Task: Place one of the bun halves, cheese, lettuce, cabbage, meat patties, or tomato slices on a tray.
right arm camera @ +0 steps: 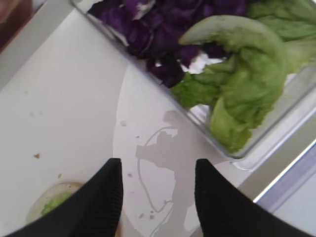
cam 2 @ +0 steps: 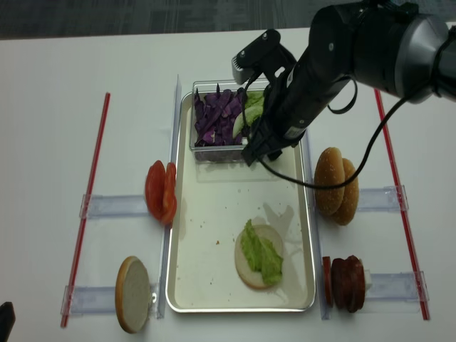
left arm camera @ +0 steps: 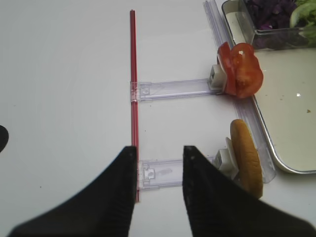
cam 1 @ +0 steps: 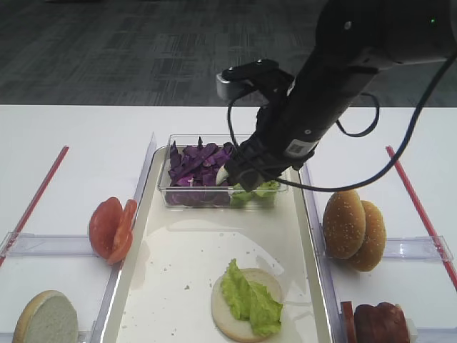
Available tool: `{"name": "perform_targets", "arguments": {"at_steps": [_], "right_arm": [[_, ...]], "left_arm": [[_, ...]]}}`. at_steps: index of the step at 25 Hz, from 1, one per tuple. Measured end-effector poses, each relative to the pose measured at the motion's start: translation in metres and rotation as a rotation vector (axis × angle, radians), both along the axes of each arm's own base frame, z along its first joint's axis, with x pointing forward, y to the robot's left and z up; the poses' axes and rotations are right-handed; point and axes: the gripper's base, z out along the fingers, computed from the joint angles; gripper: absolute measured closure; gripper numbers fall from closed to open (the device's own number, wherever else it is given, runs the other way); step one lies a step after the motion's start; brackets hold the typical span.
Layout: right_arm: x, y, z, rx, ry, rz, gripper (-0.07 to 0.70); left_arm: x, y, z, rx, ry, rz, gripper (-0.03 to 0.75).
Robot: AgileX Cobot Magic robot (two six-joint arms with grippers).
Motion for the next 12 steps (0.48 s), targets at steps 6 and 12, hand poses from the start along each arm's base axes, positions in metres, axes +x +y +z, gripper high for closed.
{"name": "perform_targets", "arguments": {"at_steps": [6,12], "right_arm": [[0.020,-0.035,0.001,0.002,-0.017,-0.113,0.255],[0.038,-0.079,0.000,-0.024,-0.017,-0.280,0.255]], "left_arm": [[0.000,0.000,0.000,0.000,0.000,0.000,0.492],[0.000,0.000,0.000,0.000,0.000,0.000,0.492]]}}
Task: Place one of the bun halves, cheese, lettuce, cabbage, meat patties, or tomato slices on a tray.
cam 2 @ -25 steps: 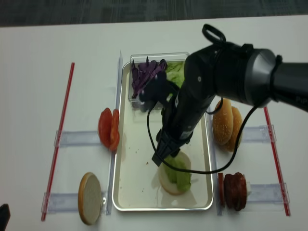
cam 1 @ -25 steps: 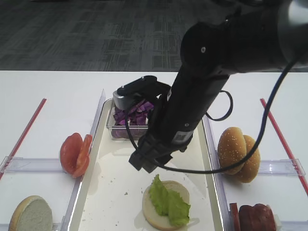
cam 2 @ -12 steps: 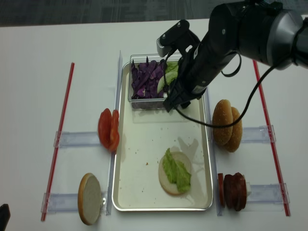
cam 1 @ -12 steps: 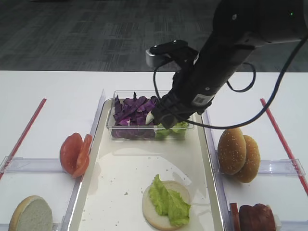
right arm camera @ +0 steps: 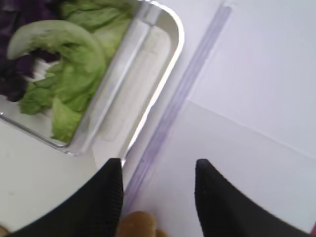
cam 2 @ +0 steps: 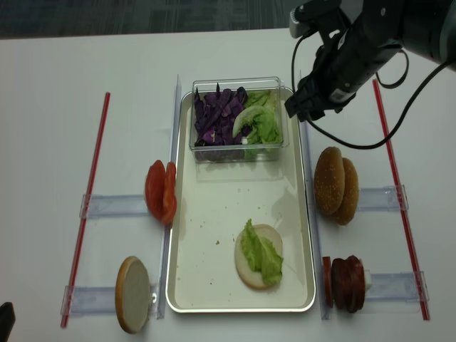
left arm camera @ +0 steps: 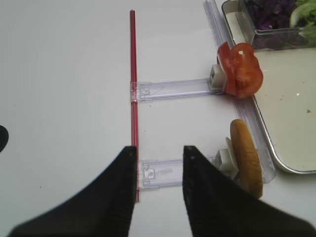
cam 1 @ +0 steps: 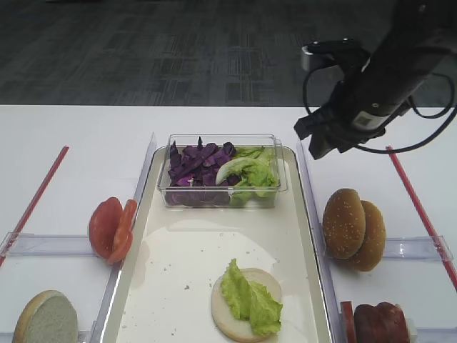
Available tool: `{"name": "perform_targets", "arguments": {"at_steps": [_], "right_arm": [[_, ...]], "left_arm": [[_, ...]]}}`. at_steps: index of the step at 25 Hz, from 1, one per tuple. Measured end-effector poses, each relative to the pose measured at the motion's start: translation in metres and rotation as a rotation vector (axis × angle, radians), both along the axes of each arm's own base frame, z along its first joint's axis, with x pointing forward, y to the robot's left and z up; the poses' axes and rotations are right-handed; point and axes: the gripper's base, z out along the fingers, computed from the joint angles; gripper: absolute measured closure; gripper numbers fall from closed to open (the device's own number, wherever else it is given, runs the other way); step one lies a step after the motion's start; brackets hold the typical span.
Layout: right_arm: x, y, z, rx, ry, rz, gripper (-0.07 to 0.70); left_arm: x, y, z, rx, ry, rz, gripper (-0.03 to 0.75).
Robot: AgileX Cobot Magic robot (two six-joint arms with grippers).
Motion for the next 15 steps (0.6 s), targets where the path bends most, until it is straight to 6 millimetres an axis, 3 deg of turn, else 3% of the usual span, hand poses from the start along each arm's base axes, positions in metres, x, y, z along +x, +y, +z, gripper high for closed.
{"name": "perform_targets", "arguments": {"at_steps": [9,15], "right_arm": [[0.011,-0.066,-0.002,-0.037,0.054,-0.267,0.255],[0.009,-0.092,-0.004,-0.068,0.094,-0.369,0.255]], "left_arm": [[0.000,0.000,0.000,0.000,0.000,0.000,0.492],[0.000,0.000,0.000,0.000,0.000,0.000,0.492]]}}
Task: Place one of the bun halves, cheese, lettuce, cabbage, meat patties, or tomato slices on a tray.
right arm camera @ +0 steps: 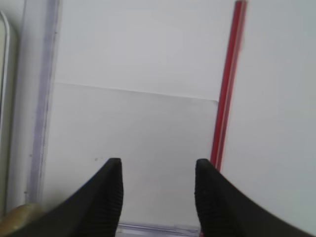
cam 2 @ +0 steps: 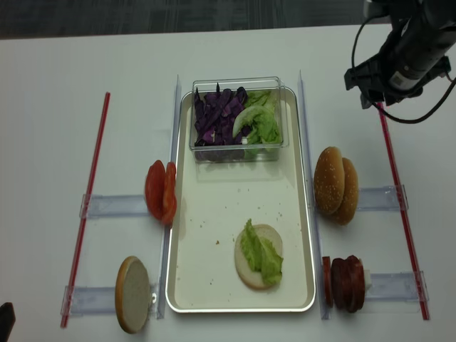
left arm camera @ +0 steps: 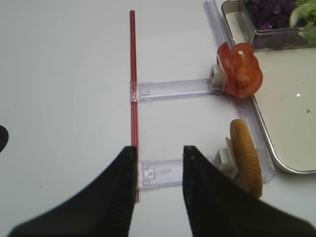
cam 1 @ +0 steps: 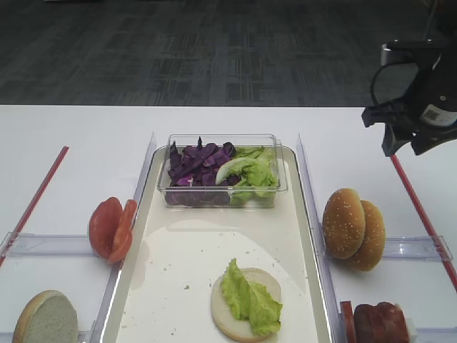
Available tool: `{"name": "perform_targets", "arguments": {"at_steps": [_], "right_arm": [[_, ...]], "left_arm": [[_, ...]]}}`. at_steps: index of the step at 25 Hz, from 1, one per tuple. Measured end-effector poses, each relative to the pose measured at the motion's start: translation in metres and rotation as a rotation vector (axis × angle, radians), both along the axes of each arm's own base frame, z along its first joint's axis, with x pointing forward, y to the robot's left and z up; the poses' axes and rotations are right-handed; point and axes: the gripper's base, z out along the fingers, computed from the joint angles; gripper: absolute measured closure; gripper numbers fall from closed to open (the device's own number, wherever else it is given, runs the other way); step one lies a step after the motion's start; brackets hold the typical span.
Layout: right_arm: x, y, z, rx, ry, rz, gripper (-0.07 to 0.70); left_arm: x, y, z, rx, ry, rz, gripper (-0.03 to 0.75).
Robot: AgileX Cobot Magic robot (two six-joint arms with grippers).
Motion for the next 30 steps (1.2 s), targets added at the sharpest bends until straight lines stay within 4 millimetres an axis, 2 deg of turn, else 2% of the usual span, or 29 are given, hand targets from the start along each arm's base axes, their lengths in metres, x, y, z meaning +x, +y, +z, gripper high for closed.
{"name": "perform_targets", "arguments": {"at_steps": [4,8,12,15,22,23,24,25,26,27,29,30], "right_arm": [[-0.001,-0.011,-0.001,-0.013,0.015,-0.030,0.255],[-0.003,-0.013,0.001,-0.014,0.026,-0.035,0.255],[-0.010,-0.013,0.011,-0.014,0.034,-0.031,0.255],[-0.024,-0.013,0.022,-0.015,0.044,-0.029,0.255],[-0.077,-0.013,0.033,-0.007,0.045,-0.040,0.255],[-0.096,-0.013,0.038,-0.005,0.029,-0.046,0.255],[-0.104,-0.013,0.040,-0.004,0.025,-0.047,0.255],[-0.123,-0.012,0.043,0.000,0.012,-0.050,0.255],[-0.131,-0.012,0.043,0.004,0.010,-0.051,0.255],[-0.150,-0.011,0.044,0.015,0.007,-0.054,0.255],[-0.170,-0.011,0.046,0.023,-0.005,-0.054,0.255],[-0.170,-0.011,0.046,0.023,-0.005,-0.054,0.255]], "left_arm": [[0.000,0.000,0.000,0.000,0.000,0.000,0.492],[0.000,0.000,0.000,0.000,0.000,0.000,0.492],[0.000,0.000,0.000,0.000,0.000,0.000,0.492],[0.000,0.000,0.000,0.000,0.000,0.000,0.492],[0.000,0.000,0.000,0.000,0.000,0.000,0.492],[0.000,0.000,0.000,0.000,0.000,0.000,0.492],[0.000,0.000,0.000,0.000,0.000,0.000,0.492],[0.000,0.000,0.000,0.000,0.000,0.000,0.492],[0.000,0.000,0.000,0.000,0.000,0.000,0.492],[0.000,0.000,0.000,0.000,0.000,0.000,0.492],[0.000,0.000,0.000,0.000,0.000,0.000,0.492],[0.000,0.000,0.000,0.000,0.000,0.000,0.492]]}}
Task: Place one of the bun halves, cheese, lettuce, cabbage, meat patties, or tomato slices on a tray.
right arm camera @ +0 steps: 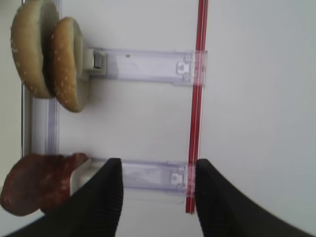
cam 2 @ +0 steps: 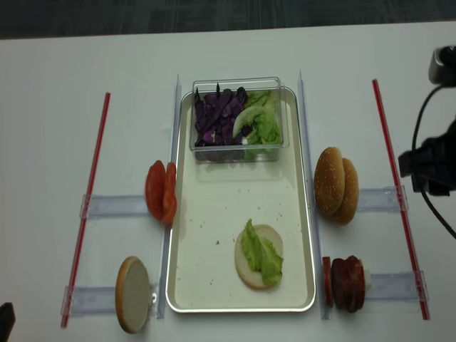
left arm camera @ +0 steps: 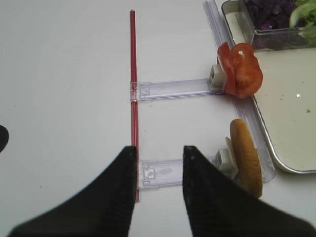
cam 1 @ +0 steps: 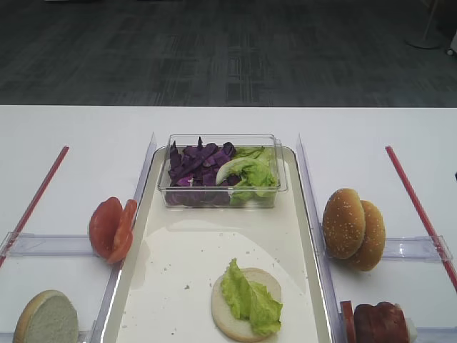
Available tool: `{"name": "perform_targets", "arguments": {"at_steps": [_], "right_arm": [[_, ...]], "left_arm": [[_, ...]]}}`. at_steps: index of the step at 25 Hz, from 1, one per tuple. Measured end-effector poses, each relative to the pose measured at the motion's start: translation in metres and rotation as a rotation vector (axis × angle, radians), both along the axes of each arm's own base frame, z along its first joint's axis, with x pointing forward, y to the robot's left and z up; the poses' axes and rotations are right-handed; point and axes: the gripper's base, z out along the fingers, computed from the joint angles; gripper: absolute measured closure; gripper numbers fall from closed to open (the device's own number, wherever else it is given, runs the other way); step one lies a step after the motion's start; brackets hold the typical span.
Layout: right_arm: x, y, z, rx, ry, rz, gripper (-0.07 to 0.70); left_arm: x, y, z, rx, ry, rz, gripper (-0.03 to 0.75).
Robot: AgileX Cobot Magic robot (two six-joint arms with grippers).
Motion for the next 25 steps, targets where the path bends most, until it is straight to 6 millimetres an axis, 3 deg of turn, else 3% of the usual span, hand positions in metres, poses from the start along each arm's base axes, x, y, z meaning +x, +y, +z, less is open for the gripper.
{"name": "perform_targets", "arguments": {"at_steps": [6,11,15,25], "right_arm": [[-0.049,0.001,0.000,0.007,-0.037,0.012,0.255],[-0.092,0.002,0.005,0.007,-0.169,0.039,0.255],[-0.118,0.002,0.005,0.008,-0.138,0.054,0.255],[-0.144,0.002,0.003,0.014,-0.218,0.040,0.255]], "left_arm": [[0.000,0.000,0.000,0.000,0.000,0.000,0.492],[0.000,0.000,0.000,0.000,0.000,0.000,0.492],[0.000,0.000,0.000,0.000,0.000,0.000,0.492],[0.000,0.000,0.000,0.000,0.000,0.000,0.492]]}}
